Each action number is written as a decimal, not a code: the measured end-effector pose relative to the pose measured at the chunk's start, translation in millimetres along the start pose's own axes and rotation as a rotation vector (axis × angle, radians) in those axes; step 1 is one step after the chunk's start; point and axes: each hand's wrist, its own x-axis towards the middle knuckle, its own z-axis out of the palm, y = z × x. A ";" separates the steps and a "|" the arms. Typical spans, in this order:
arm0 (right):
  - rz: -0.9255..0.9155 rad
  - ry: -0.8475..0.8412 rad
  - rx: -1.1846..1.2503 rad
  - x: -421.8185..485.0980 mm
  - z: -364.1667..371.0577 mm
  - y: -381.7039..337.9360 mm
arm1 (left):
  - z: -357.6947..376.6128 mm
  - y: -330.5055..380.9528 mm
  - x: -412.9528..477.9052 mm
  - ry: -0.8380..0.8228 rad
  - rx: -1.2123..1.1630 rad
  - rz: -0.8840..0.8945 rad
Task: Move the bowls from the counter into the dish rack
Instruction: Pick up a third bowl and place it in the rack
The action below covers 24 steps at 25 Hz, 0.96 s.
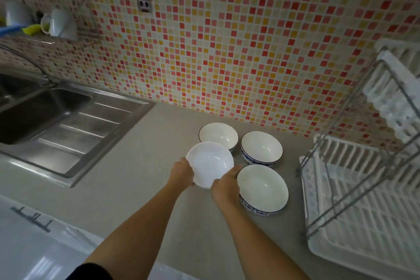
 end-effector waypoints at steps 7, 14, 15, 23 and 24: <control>-0.154 0.084 0.205 -36.5 -75.0 -85.6 | -98.8 66.1 -58.9 0.229 -0.694 0.220; -0.554 0.340 0.155 -63.9 -235.5 -131.7 | -172.2 173.9 -119.5 0.149 -0.557 0.689; -0.586 0.331 0.105 -66.0 -247.8 -133.6 | -183.5 178.9 -123.0 0.187 -0.514 0.708; -0.795 0.535 -0.302 -108.4 -407.6 -97.9 | -213.4 293.2 -213.8 0.402 -0.183 1.091; -0.811 0.563 -0.406 -112.6 -425.4 -92.6 | -210.7 301.8 -221.8 0.400 -0.185 1.154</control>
